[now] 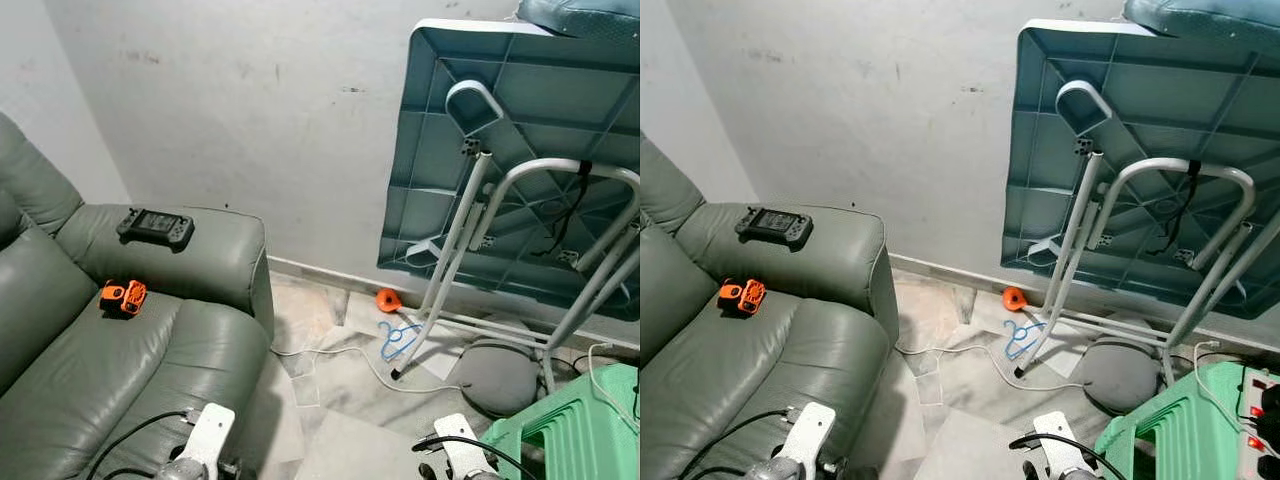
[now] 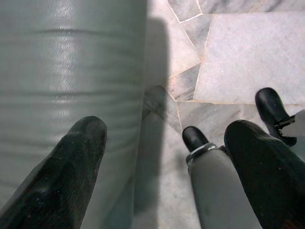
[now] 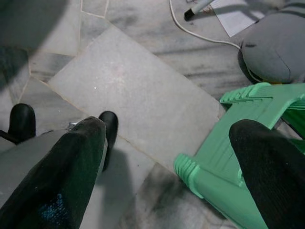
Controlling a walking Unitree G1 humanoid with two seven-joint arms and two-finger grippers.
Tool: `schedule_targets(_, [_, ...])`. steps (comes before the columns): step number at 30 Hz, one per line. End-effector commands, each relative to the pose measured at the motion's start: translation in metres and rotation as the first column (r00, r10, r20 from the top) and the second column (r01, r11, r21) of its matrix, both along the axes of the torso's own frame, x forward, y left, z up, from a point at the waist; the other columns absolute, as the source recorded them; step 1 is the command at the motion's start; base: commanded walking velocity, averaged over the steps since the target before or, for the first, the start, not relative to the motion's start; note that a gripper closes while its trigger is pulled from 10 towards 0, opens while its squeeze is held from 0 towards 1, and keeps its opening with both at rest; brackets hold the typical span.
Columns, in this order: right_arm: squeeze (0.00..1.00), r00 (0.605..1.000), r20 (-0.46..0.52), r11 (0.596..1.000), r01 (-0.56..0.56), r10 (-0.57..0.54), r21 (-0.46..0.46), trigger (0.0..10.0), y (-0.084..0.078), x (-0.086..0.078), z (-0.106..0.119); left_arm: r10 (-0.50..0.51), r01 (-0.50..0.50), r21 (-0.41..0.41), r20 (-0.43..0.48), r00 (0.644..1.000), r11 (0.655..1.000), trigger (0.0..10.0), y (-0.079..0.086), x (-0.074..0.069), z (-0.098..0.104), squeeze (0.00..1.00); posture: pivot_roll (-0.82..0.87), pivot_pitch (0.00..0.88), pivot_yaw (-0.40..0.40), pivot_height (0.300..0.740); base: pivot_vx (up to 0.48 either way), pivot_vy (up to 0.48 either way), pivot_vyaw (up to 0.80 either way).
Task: Move the pillow to the sofa
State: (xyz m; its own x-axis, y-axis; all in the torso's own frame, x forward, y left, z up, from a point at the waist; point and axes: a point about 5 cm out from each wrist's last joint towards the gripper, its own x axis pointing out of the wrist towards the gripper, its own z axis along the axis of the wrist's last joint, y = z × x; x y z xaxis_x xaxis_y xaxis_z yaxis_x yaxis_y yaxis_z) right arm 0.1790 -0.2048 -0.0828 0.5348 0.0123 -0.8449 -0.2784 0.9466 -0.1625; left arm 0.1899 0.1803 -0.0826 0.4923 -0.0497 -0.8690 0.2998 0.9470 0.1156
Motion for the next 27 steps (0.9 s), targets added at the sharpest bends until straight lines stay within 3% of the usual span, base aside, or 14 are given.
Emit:
schedule_targets(1, [0.00, 1.000, -0.009, 1.000, -0.022, 0.022, -0.018, 10.0, -0.0046, -0.0025, -0.0003, -0.012, 0.012, 0.023, -0.006, 1.000, 1.000, 10.0, -0.0008, 0.0029, 0.0011, 0.00, -0.14, 0.000, 0.035, 0.740, 0.000, 0.000, 0.00])
schedule_targets(27, [0.00, 0.997, -0.031, 0.995, -0.075, 0.073, -0.059, 10.0, -0.0071, -0.0051, -0.0012, -0.023, 0.026, 0.133, -0.028, 0.999, 0.991, 10.0, 0.0077, 0.0008, 0.0004, 0.00, -0.13, 0.000, 0.015, 0.740, 0.000, 0.000, 0.00])
